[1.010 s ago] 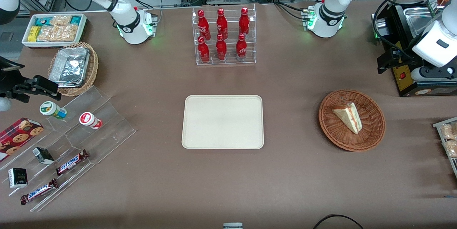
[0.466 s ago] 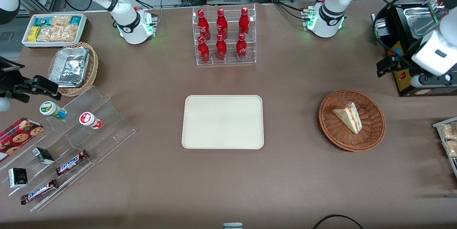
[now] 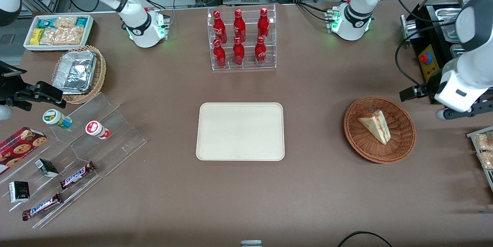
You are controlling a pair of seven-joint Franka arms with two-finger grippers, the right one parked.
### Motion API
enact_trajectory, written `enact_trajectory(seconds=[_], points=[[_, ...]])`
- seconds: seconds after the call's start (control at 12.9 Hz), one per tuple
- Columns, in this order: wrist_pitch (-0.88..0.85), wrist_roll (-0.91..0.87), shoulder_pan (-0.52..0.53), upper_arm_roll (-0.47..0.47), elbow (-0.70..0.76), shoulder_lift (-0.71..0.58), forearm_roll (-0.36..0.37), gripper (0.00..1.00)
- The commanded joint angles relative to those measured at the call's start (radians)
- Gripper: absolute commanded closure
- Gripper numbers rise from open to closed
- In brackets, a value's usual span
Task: Place sandwich from basket to tray
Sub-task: 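Move the open left gripper down over the sandwich in the wicker basket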
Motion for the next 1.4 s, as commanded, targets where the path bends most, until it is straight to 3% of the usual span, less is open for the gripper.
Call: enact_trajectory(seconds=[0.0, 0.47, 0.85, 1.24, 1.32], points=[[0.125, -0.040, 0.013, -0.006, -0.137, -0.025, -0.011, 0.01], [0.407, -0.262, 0.013, -0.006, -0.315, 0.044, -0.049, 0.01], [0.652, -0.305, 0.009, -0.006, -0.424, 0.162, -0.054, 0.01], [0.716, -0.304, 0.013, -0.006, -0.424, 0.234, -0.049, 0.03], [0.722, -0.302, 0.011, -0.006, -0.422, 0.240, -0.049, 0.08]])
